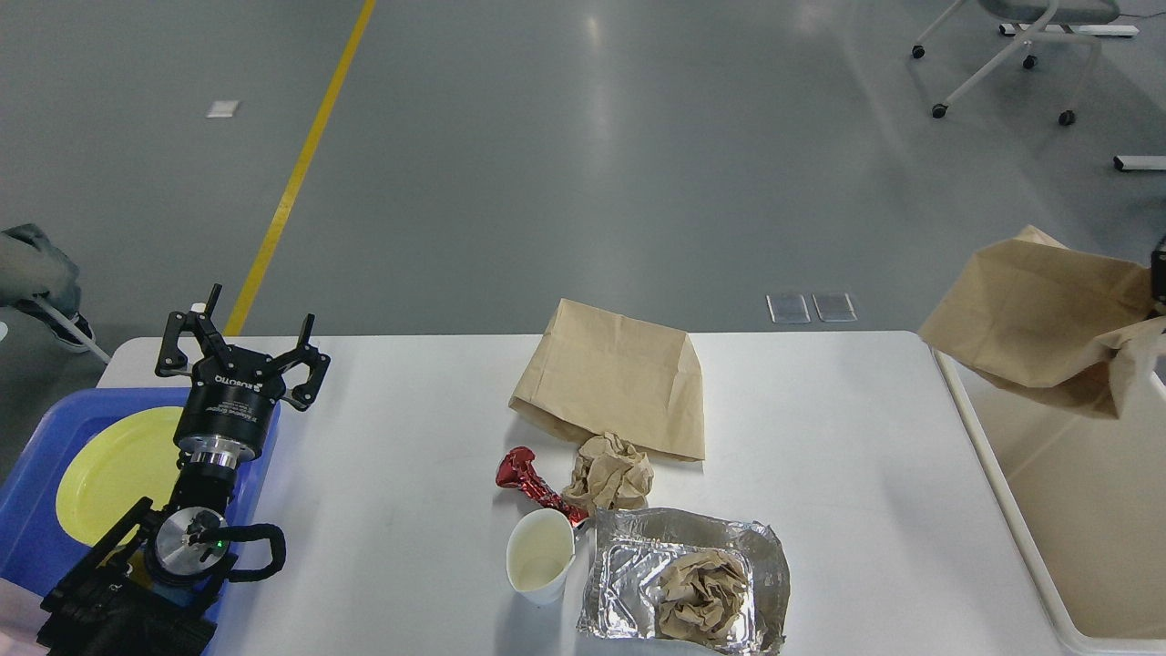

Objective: Tidy desktop
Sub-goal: 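Lift the paper bag and drop it into the beige bin, then release the bag inside the bin and raise the right gripper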

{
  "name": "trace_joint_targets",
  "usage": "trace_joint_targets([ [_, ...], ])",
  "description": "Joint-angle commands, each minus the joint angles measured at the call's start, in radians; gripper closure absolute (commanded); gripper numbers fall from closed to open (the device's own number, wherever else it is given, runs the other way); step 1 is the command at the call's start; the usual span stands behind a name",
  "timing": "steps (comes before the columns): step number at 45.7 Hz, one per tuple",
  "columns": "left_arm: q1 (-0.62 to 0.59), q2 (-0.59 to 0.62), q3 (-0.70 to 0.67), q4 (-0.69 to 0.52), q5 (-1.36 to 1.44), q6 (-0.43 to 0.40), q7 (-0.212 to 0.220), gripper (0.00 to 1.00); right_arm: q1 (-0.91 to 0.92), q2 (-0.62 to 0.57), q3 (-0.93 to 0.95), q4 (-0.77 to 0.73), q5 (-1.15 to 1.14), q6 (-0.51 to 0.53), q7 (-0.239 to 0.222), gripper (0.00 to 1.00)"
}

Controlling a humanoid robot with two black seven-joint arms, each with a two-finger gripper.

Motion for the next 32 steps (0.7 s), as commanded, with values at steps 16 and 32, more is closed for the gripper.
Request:
trace_joint_targets([
  [16, 0.000, 0.000, -0.002, 0.000, 0.000, 0.000, 0.000, 0.01, -0.972, 0.030, 0.638, -0.652, 0.000, -0.272, 0.004, 1.00],
  [32, 0.000, 0.000, -0.002, 0.000, 0.000, 0.000, 0.000, 0.01, -1.368, 0.285, 0.687, -0.857, 0.000, -0.706, 0.001, 1.00],
])
